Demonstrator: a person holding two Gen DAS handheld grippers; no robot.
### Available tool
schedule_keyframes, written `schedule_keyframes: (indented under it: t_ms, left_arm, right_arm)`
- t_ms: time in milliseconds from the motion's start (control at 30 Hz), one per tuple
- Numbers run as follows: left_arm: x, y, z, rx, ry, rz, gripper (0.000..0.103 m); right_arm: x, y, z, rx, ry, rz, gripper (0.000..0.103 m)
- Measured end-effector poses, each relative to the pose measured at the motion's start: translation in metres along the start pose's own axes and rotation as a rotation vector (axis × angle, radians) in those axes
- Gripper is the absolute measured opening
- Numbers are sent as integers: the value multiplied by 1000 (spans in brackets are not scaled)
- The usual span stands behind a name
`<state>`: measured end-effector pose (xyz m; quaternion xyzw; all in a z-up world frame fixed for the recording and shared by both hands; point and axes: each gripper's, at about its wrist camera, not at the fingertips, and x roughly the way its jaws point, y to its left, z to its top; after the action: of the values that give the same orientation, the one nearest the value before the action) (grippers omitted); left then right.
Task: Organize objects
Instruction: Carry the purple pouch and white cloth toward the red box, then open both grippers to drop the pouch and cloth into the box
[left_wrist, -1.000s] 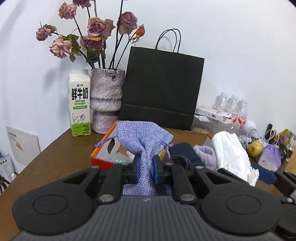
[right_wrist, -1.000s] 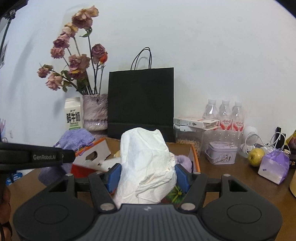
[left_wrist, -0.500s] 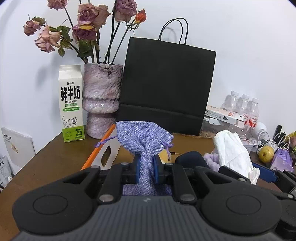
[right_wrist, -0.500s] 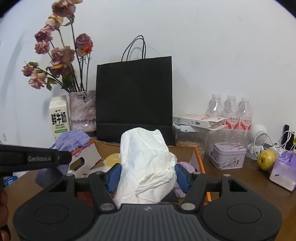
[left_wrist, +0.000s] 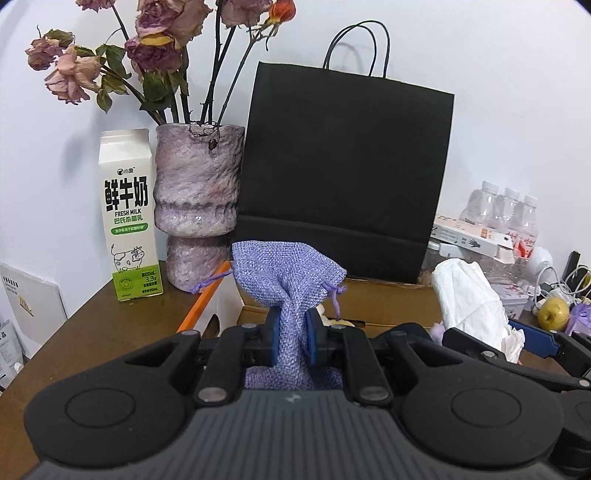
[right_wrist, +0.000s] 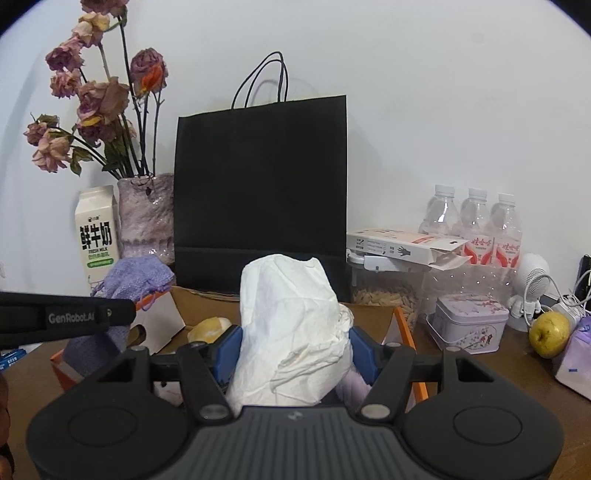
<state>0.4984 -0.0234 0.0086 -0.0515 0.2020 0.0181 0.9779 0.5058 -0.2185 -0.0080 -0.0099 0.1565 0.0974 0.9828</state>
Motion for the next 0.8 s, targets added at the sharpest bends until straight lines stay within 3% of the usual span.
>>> schedule_keyframes:
  t_ms: [300, 400, 467, 500, 533, 567, 633, 700, 800]
  left_arm:
    - [26, 1, 5, 26, -9, 1, 16]
    - [31, 3, 7, 28, -19, -3, 18]
    - [33, 4, 7, 34, -29, -7, 28]
    - [33, 4, 7, 38, -39, -4, 35]
    - [33, 5, 7, 42, -49, 0, 49]
    - [33, 5, 6, 45, -59, 0, 57]
    - [32, 7, 6, 45, -86, 9, 101]
    - [29, 7, 4, 46, -115, 26, 103]
    - [30, 7, 5, 54, -96, 15, 103]
  right_arm:
    - [26, -4, 4, -16, 15, -10, 65]
    - [32, -4, 4, -20, 20, -18, 72]
    - [35, -5, 3, -17, 23, -23, 74]
    - [37, -6, 3, -11, 27, -24, 82]
    - [37, -7, 3, -5, 29, -25, 92]
    - [38, -8, 2, 1, 30, -26, 96]
    - [38, -9, 2, 10, 31, -34, 102]
    - [38, -11, 2, 20, 31, -39, 103]
    - [38, -12, 1, 27, 36, -37, 103]
